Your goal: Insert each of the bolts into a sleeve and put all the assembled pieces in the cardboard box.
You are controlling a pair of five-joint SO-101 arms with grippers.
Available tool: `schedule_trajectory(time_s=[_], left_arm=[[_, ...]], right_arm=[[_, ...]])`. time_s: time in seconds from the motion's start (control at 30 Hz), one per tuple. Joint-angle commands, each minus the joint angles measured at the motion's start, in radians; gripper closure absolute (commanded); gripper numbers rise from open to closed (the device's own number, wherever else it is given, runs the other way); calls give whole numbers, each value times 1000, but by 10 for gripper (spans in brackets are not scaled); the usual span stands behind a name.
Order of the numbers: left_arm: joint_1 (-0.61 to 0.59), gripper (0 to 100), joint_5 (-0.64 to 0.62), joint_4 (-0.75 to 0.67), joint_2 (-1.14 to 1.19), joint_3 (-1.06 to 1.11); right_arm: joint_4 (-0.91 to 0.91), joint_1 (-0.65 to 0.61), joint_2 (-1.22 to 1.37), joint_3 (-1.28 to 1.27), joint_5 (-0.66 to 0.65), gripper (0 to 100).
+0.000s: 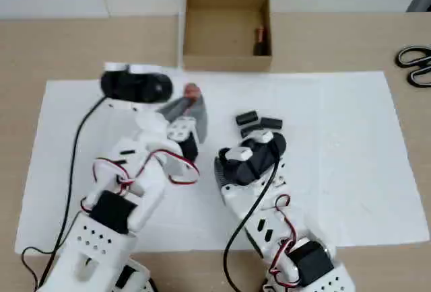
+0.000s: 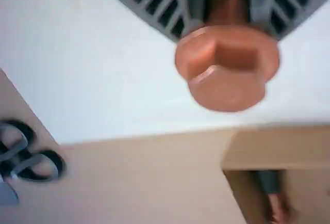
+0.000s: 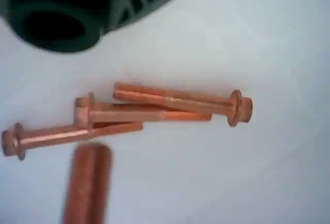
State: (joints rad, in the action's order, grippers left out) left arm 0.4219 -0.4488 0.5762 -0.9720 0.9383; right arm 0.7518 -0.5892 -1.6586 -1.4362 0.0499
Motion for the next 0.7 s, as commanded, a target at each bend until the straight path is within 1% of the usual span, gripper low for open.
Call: schedule_trajectory(time_s=[0.0, 0.13, 0.27, 0.3, 0.5, 0.67], left_arm=[[44, 994, -5, -25, -17, -2], [48, 994, -8, -15, -17, -2], [49, 994, -106, 17, -17, -10], [48, 994, -114, 17, -17, -10], [54, 994, -117, 15, -17, -8], [55, 994, -117, 15, -15, -4]], right_arm=[[-27, -8, -18, 3, 3, 995], [-27, -10, -18, 3, 3, 995], [-27, -10, -18, 2, 3, 995], [-27, -10, -18, -5, 3, 995], [-102, -12, -18, -60, 2, 995], [-104, -12, -18, -57, 2, 995]])
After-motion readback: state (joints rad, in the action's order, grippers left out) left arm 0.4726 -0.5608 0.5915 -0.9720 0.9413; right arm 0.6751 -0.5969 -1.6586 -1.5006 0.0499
